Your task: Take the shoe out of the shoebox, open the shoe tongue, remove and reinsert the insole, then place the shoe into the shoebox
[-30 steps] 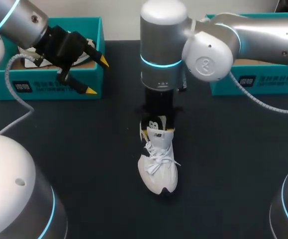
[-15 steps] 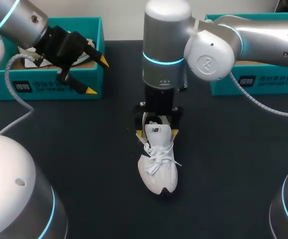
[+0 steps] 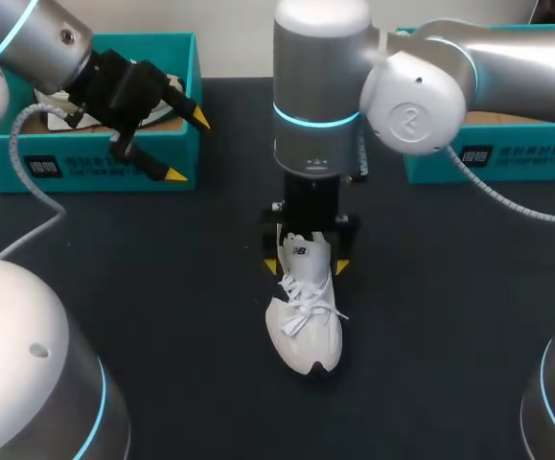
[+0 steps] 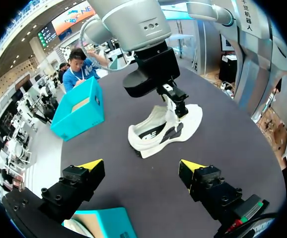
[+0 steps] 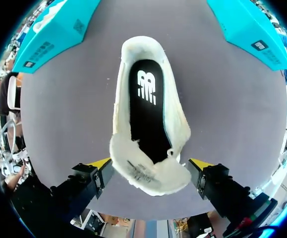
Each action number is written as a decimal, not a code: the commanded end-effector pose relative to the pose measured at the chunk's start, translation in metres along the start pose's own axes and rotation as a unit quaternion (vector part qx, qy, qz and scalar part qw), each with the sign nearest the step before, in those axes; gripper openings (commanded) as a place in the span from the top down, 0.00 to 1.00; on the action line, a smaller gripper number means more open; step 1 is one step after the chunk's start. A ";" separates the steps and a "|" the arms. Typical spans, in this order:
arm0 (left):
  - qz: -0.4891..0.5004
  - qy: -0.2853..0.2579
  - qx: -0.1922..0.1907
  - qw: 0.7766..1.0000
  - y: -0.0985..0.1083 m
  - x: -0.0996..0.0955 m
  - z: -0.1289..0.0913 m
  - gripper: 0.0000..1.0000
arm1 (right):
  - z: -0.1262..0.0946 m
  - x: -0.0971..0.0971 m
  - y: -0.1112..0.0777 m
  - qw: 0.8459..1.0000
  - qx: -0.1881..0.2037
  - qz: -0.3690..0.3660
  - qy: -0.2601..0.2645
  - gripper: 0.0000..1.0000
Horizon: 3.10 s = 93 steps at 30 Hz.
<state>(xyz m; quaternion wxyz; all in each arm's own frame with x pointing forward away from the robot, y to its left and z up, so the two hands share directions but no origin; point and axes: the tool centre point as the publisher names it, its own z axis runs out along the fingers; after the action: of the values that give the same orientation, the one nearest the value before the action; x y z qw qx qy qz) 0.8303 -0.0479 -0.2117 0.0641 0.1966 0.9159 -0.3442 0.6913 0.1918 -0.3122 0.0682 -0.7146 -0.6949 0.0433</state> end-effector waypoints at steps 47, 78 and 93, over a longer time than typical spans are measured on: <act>0.000 0.000 -0.001 1.000 0.000 0.000 0.000 0.00 | -0.013 0.008 0.018 0.999 -0.006 -0.033 0.018 0.83; 0.000 0.000 -0.001 1.000 0.000 0.000 0.000 0.00 | 0.005 -0.014 0.047 0.997 -0.021 -0.075 0.006 0.89; 0.000 0.000 -0.001 1.000 0.000 0.000 0.000 0.00 | -0.042 -0.012 0.074 0.886 -0.150 -0.434 -0.072 0.00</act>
<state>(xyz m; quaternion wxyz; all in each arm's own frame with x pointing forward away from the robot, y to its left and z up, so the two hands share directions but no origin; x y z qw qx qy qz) 0.8303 -0.0479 -0.2117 0.0641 0.1965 0.9159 -0.3442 0.7742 0.1746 -0.2823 -0.0216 -0.4958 -0.8679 -0.0228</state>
